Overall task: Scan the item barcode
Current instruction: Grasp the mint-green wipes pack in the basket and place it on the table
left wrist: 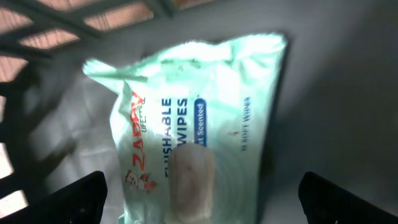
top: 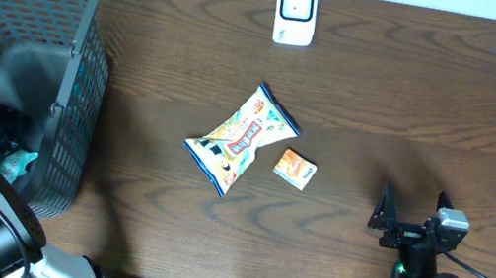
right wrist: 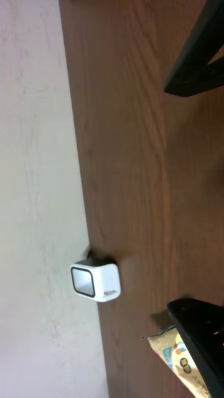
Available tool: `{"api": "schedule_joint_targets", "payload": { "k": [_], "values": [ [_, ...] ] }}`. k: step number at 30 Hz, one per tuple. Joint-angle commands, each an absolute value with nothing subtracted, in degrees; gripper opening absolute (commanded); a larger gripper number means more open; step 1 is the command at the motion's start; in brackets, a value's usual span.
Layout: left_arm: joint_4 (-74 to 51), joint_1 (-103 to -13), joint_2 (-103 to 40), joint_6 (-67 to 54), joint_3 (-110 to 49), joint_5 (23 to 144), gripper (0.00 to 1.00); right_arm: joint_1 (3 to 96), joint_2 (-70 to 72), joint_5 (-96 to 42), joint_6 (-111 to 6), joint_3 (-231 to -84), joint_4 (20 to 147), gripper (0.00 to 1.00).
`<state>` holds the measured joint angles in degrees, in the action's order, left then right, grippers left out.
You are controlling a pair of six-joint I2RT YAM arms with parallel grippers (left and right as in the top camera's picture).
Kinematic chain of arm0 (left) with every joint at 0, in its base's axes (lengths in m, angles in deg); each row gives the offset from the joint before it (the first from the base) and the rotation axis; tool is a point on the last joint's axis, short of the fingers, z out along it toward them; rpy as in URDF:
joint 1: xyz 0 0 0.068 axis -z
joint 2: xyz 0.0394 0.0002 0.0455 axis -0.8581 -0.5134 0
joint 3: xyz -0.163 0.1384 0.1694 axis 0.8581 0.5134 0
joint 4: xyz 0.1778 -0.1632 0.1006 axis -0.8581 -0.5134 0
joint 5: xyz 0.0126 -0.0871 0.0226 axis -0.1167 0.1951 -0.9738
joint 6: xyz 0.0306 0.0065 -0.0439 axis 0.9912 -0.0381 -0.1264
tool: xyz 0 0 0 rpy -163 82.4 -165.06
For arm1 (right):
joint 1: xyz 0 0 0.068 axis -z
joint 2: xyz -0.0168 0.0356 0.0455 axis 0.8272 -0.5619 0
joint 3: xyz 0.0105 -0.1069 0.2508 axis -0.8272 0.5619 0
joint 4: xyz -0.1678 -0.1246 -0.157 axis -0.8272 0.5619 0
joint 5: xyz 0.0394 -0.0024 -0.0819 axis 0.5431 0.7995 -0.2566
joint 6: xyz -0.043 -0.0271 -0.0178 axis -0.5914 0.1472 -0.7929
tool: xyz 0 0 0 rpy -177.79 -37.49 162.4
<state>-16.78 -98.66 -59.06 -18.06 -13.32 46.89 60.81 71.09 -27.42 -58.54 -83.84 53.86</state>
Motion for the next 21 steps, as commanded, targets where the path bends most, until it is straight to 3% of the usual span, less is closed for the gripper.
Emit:
{"api": "schedule_joint_targets", "payload": {
  "k": [1,4,7,10,14,17,21],
  "values": [
    [-15.3,-98.7,-59.3,-18.8,-9.8,46.7,0.98,60.6,71.4,-27.7,-58.4,-83.8,54.1,0.99],
    [-12.7,-98.7,-59.3,-21.1,-6.7,46.7,1.00,60.6,71.4,-27.7,-58.4,-83.8,54.1,0.99],
    [-9.6,-98.7,-59.3,-21.6,-3.8,46.8,0.61,60.6,71.4,-27.7,-58.4,-83.8,54.1,0.99],
    [-9.0,-98.7,-59.3,-21.6,-3.1,46.8,0.43,60.6,71.4,-27.7,-58.4,-83.8,54.1,0.99],
    [-9.1,-98.6,-58.3,-21.6,-3.7,46.9,0.41,60.6,71.4,-27.7,-58.4,-83.8,54.1,0.99],
    [-9.2,-98.6,-55.9,-21.6,-5.4,48.7,0.26,60.6,71.4,-27.7,-58.4,-83.8,54.1,0.99],
    [-8.7,-98.6,-50.2,-21.6,-8.9,56.1,0.25,60.6,71.4,-27.7,-58.4,-83.8,54.1,0.99]
  ]
}}
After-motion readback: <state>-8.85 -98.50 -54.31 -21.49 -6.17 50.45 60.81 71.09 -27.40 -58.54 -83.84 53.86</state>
